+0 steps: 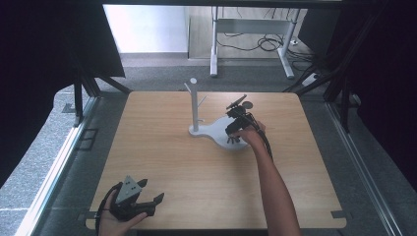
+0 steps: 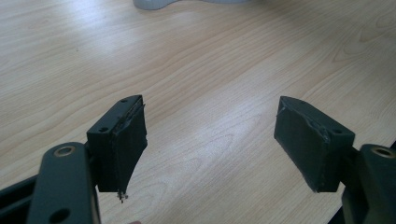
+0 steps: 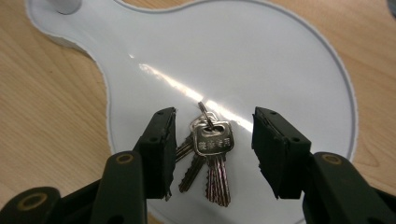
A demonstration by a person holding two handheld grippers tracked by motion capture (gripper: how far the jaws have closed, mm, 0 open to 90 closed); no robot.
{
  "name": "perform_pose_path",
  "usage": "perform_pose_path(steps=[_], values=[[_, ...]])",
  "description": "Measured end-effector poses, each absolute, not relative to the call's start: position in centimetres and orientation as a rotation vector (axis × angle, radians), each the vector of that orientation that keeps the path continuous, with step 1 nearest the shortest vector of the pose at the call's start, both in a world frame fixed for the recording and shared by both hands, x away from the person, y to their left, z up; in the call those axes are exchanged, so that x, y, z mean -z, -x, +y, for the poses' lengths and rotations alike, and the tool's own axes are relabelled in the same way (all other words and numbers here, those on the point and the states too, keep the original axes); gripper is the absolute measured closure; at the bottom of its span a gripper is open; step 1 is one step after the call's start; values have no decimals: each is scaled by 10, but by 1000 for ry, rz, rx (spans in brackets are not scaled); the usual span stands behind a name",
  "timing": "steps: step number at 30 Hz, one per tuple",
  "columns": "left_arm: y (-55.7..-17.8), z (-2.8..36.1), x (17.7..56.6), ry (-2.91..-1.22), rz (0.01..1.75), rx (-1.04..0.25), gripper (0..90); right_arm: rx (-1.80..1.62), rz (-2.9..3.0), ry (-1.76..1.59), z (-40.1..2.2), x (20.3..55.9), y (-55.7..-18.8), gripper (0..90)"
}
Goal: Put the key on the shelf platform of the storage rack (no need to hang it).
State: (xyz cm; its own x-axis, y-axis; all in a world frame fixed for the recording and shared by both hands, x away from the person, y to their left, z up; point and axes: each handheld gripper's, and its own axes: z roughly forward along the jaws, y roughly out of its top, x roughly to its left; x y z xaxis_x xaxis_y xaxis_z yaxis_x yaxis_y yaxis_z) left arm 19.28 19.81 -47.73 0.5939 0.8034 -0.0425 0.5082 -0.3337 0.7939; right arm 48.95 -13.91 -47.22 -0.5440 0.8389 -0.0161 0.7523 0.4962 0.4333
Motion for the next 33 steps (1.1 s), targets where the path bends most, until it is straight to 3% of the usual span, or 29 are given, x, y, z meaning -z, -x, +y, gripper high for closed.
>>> perform_pose_path(steps=[21, 33], values=[[-194, 195, 479, -2020, 1043, -470, 255, -782, 2598, -1148, -167, 455, -429, 448], [-194, 189, 481, -2037, 1033, -470, 256, -870, 2581, -1075, -193, 456, -371, 447]])
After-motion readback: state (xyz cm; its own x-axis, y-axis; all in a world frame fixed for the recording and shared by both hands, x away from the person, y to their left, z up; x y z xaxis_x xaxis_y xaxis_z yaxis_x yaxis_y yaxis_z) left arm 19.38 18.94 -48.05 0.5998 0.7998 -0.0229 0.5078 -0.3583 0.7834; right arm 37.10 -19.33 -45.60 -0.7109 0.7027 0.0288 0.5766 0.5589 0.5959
